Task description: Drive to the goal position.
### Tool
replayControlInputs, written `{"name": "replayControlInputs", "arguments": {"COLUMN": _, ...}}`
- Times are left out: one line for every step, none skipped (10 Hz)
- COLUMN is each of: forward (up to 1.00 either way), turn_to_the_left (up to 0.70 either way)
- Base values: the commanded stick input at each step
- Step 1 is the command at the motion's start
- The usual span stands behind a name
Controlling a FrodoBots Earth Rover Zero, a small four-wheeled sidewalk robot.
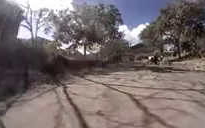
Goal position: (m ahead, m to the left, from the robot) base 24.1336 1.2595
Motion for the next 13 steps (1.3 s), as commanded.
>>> {"name": "replayControlInputs", "arguments": {"forward": 0.7, "turn_to_the_left": -0.27}}
{"name": "replayControlInputs", "arguments": {"forward": 0.7, "turn_to_the_left": -0.27}}
{"name": "replayControlInputs", "arguments": {"forward": 0.7, "turn_to_the_left": -0.27}}
{"name": "replayControlInputs", "arguments": {"forward": 0.7, "turn_to_the_left": -0.27}}
{"name": "replayControlInputs", "arguments": {"forward": 0.7, "turn_to_the_left": -0.27}}
{"name": "replayControlInputs", "arguments": {"forward": 0.7, "turn_to_the_left": -0.27}}
{"name": "replayControlInputs", "arguments": {"forward": 0.7, "turn_to_the_left": -0.27}}
{"name": "replayControlInputs", "arguments": {"forward": 0.7, "turn_to_the_left": -0.27}}
{"name": "replayControlInputs", "arguments": {"forward": 0.7, "turn_to_the_left": -0.27}}
{"name": "replayControlInputs", "arguments": {"forward": 0.7, "turn_to_the_left": -0.27}}
{"name": "replayControlInputs", "arguments": {"forward": 0.7, "turn_to_the_left": -0.27}}
{"name": "replayControlInputs", "arguments": {"forward": 0.7, "turn_to_the_left": -0.27}}
{"name": "replayControlInputs", "arguments": {"forward": 0.7, "turn_to_the_left": -0.27}}
